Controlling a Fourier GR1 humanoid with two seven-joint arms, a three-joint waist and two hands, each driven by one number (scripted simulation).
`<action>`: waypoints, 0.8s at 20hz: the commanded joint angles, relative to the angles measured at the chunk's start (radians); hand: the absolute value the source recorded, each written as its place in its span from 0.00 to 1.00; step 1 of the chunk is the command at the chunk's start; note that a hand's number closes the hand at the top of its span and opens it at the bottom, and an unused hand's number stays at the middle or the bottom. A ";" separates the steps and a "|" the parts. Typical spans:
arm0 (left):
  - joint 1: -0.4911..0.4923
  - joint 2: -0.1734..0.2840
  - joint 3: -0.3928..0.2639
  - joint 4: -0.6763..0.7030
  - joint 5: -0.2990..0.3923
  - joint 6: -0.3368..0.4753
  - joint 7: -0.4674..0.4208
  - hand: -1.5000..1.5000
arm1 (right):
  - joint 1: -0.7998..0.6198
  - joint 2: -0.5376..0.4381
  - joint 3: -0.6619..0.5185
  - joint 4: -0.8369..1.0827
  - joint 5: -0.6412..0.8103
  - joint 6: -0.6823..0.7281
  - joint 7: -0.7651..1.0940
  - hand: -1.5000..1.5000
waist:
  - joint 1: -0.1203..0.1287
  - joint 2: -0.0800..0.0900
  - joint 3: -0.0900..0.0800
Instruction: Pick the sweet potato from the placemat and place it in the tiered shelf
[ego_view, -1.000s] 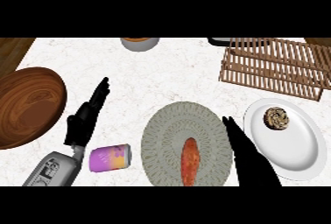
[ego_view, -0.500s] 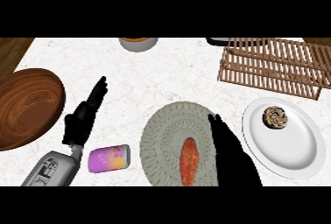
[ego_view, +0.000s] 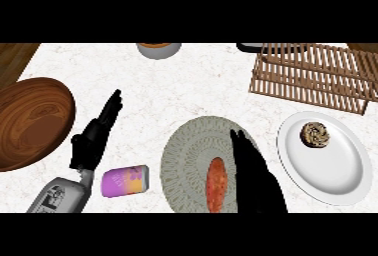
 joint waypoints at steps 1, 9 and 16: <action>0.002 0.008 0.012 -0.040 -0.005 -0.014 0.021 0.50 | -0.012 0.022 0.024 0.009 0.009 0.014 0.205 0.00 | 0.000 -0.001 0.000; 0.002 -0.032 0.034 0.020 -0.018 -0.035 -0.029 0.50 | 0.030 0.022 0.035 0.020 0.023 0.030 0.197 0.00 | -0.004 0.000 0.000; -0.021 -0.052 0.066 0.091 -0.042 -0.043 -0.058 0.50 | 0.018 0.022 -0.012 0.126 0.016 0.006 0.124 0.00 | -0.005 0.003 0.000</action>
